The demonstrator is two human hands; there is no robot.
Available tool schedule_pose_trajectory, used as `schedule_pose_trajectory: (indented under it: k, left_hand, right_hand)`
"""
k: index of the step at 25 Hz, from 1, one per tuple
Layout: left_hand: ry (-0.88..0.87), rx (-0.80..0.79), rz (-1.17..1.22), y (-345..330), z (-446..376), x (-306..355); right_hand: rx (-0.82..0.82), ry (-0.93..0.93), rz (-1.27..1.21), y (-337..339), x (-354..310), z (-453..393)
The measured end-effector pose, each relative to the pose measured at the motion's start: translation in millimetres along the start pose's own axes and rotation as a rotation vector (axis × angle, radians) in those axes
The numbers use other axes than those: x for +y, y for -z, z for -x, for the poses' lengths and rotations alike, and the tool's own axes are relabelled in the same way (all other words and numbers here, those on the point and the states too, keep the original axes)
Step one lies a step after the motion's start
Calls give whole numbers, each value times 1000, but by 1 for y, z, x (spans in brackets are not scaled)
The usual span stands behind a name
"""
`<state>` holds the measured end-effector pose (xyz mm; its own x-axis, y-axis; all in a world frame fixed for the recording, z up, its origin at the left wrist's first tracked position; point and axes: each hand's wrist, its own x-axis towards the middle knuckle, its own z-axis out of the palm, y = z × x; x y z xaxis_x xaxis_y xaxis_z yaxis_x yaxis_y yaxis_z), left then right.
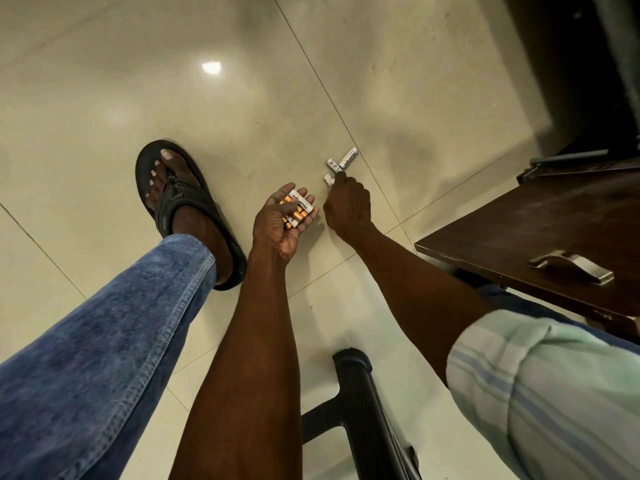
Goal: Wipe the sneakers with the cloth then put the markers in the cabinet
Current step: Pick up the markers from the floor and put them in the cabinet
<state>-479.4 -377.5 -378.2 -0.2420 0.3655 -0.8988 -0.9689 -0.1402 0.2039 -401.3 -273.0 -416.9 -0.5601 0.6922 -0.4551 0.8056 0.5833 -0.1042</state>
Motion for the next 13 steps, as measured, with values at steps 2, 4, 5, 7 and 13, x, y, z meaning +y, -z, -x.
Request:
schedule_pose_trajectory:
  k: [2,4,5,7,13]
  left_hand:
    - [-1,-4,2,1,1,0]
    - [-3,-3,11,1,1,0]
    - [-4,0,13,0,1,0]
    - [-6,12,11,-1,0,0]
    - [-12,37,-9,-5,-2,2]
  right_hand:
    - [-6,62,15,-6,2,-1]
    - [-21,101,-45,-9,6,-1]
    - [-28,82,-154,-9,8,-2]
    - [-43,-92,-503,-3,9,0]
    - [-173,-495,-1364,20,18,8]
